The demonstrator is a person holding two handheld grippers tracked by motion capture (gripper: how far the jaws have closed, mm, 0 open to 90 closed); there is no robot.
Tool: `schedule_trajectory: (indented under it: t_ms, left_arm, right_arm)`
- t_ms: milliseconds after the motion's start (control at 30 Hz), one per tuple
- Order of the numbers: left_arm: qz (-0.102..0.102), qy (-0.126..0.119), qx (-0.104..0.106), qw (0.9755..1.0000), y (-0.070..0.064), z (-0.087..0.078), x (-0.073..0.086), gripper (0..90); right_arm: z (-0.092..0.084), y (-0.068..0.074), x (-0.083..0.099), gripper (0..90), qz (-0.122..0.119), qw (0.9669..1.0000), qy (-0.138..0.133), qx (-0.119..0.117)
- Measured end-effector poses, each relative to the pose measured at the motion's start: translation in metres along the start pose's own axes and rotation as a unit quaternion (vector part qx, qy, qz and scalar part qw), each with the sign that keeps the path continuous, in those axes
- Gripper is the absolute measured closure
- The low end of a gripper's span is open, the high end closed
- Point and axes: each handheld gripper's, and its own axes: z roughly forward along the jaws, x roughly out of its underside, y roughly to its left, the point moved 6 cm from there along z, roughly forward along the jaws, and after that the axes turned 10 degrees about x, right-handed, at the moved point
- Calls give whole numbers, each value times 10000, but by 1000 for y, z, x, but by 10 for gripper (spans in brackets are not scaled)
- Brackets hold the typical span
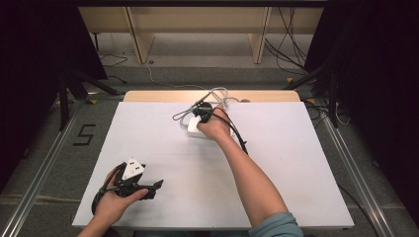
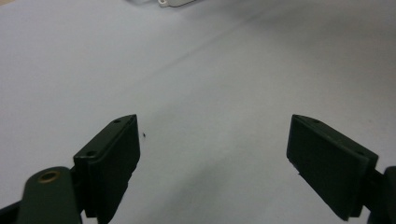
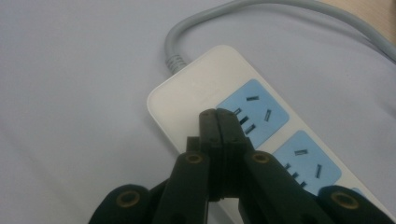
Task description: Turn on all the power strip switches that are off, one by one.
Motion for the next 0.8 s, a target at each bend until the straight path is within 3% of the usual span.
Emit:
schedule_trajectory:
  t_ms: [800]
  left_arm:
    - [1, -11, 2, 10000, -1, 0, 0, 173]
  right_arm:
    - [4, 0, -1, 900, -16, 9999, 156, 73]
